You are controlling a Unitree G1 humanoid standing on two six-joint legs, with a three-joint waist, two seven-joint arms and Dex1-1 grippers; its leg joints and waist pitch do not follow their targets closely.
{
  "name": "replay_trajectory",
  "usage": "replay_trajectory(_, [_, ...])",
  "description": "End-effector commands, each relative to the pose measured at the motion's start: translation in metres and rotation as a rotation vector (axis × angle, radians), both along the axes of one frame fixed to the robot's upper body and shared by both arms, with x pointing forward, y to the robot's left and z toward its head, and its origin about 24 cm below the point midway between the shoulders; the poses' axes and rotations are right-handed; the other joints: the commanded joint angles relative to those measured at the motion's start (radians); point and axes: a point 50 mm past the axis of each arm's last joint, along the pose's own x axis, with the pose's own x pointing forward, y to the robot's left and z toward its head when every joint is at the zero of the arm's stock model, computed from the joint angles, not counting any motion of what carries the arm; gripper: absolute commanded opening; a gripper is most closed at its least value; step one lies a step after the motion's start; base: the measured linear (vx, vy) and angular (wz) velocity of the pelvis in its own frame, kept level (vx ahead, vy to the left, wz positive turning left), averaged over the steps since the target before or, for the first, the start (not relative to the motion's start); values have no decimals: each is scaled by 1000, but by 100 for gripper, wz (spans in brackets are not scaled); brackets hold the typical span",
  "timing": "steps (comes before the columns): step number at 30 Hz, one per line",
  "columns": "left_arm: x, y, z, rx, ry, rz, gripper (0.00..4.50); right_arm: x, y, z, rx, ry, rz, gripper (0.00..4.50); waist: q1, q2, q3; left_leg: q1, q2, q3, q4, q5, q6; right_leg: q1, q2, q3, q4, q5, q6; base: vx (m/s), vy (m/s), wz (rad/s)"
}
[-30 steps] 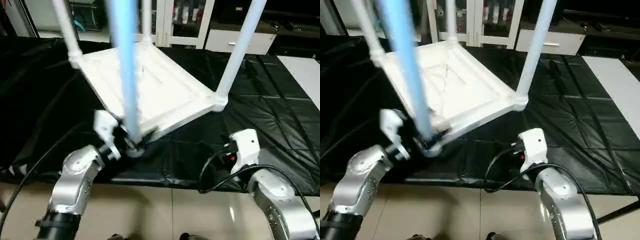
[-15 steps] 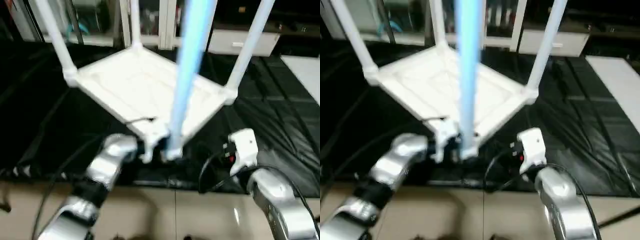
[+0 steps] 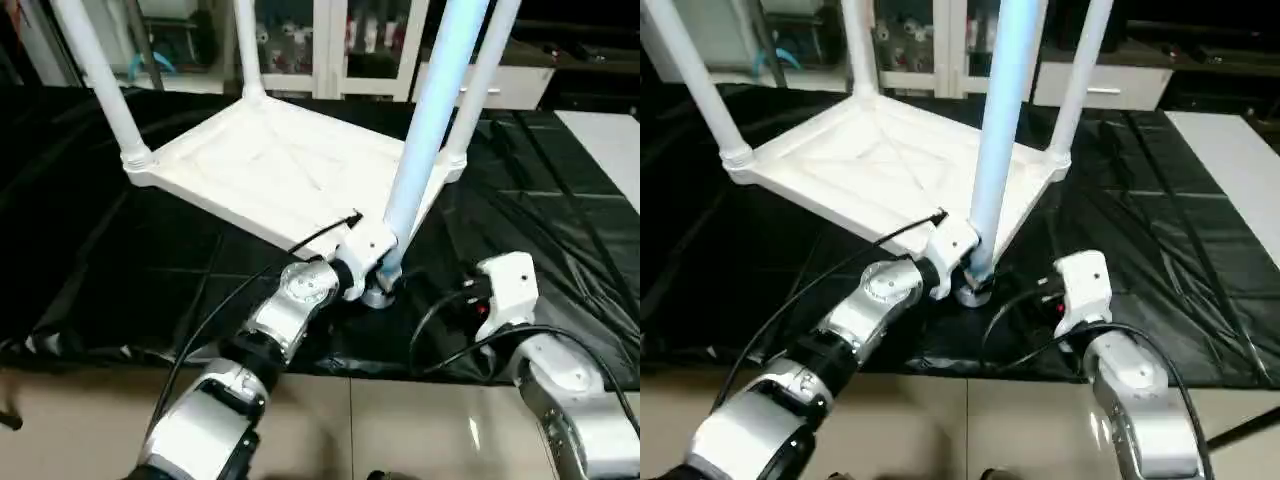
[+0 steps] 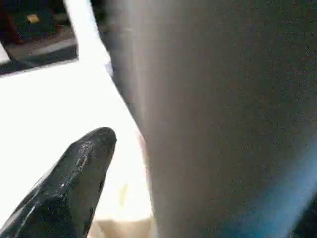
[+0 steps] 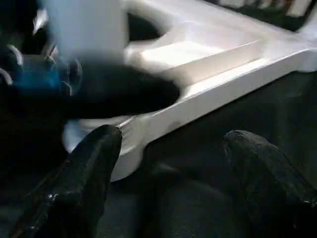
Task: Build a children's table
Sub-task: Rotate table base
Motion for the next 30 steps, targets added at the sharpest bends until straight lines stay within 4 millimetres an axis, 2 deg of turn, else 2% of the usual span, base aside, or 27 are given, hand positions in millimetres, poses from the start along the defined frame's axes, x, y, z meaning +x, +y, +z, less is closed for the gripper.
replay_trajectory(1, [-7,-4,9,-60,-23,-123,445,-1,-1,1,1,5,11,371,3,-14,-66,8,13,-7,-75,-264,76,54,-27,16,-76,-337,-178,0,0,0])
replay_trajectory(3, [-18,3,4,-64,-7,-261,445,0,-5,2,0,1,5,371,5,-18,-66,8,14,-7,-76,-255,81,57,-28,17,-71,-310,-189,0,0,0])
replay_trajectory(4, [-22,6,2,-60,-5,-299,445,1,-6,3,-1,0,4,371,2,-15,-66,4,13,-8,-76,-248,85,59,-28,17,-65,-295,-196,0,0,0])
replay_trajectory(6, [-26,16,0,-45,-4,-348,445,2,-7,4,-4,-3,3,371,0,-12,-68,8,16,-6,-75,-230,91,58,-27,18,-61,-260,-206,0,0,0])
replay_trajectory(8, [-27,27,0,-17,-1,-390,445,4,-8,4,-8,-5,7,371,0,-15,-69,11,17,-3,-73,-220,94,58,-26,18,-57,-239,-217,0,0,0])
replay_trajectory(9, [-27,34,-1,14,3,-416,445,4,-8,5,-10,-7,11,371,0,-10,-69,14,18,-3,-73,-213,92,56,-26,18,-55,-226,-220,0,0,0])
replay_trajectory(11, [-19,50,-1,99,-4,-423,445,5,-8,5,-12,-7,21,371,1,-10,-68,17,19,-1,-74,-213,86,56,-25,19,-53,-216,-225,0,0,0])
replay_trajectory(14, [-9,60,5,140,-27,-392,445,6,-7,5,-16,-5,35,371,0,-9,-65,18,17,-1,-77,-242,63,57,-27,19,-57,-252,-214,0,0,0])
replay_trajectory(15, [-6,62,7,152,-35,-374,445,5,-6,4,-16,-3,42,371,1,-9,-67,24,17,1,-75,-252,56,54,-26,20,-58,-258,-210,0,0,0])
replay_trajectory(20, [-1,71,11,195,-25,-355,445,0,-2,4,-7,13,101,371,3,-10,-66,18,17,0,-77,-250,50,59,-30,22,-56,-258,-207,0,0,0])
replay_trajectory(21, [-1,78,10,236,0,-385,445,-3,-2,3,-8,21,124,371,5,5,-67,20,18,-1,-77,-242,49,58,-30,22,-54,-247,-210,0,0,0])
replay_trajectory(22, [-1,82,10,257,6,-395,445,-4,-3,4,-7,21,127,371,0,-3,-66,17,17,0,-78,-242,49,59,-27,21,-55,-235,-212,0,0,0])
replay_trajectory(23, [-1,84,11,275,7,-401,445,-4,-3,4,-6,20,130,371,0,-3,-67,16,16,-1,-77,-239,48,62,-27,21,-52,-229,-213,0,0,0])
replay_trajectory(26, [3,97,13,358,20,-411,445,-6,-5,8,2,13,165,371,-1,2,-66,22,18,0,-78,-252,44,58,-27,21,-54,-235,-222,0,0,0])
replay_trajectory(30, [11,111,22,425,1,-365,445,-9,-6,11,-13,14,225,371,1,2,-65,23,20,-1,-79,-266,35,59,-27,21,-52,-234,-226,0,0,0])
